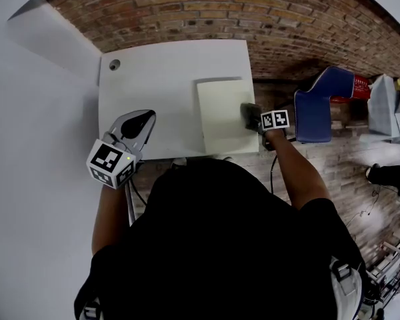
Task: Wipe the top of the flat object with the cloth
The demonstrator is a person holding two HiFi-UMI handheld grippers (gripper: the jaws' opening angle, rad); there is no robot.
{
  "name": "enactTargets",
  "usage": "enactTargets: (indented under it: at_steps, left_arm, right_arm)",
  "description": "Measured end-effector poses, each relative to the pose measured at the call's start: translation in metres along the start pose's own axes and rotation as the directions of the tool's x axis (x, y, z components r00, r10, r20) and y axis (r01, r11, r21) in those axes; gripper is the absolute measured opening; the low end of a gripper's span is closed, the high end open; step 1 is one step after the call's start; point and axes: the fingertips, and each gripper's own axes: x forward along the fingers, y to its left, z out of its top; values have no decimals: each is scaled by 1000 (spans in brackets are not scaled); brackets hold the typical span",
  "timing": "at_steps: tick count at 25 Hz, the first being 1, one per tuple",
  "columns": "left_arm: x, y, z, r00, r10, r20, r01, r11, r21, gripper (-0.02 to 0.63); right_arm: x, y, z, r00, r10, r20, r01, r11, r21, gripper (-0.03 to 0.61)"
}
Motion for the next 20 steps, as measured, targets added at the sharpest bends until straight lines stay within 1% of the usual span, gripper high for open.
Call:
enactTargets:
  at_steps: [4,7,14,20]
  left_arm:
    - [1,1,0,1000,-5,-2,5,1000,-1,2]
    - [1,3,-1,1000,-11,-7,11,1000,1,2]
    - [3,6,0,999,-34,-1,34,999,11,2]
    - [5,9,3,998,-61,6,61,998,15,2]
  right_arm:
    - [-2,1,3,1000,-2,9,2,1000,1,11]
    - [-7,14,10,999,23,36,-22,1000,-4,11]
    - [-16,70,18,988,119,103,-115,993,-38,11]
    - [-22,117,18,974,188,127,-180,981,-71,11]
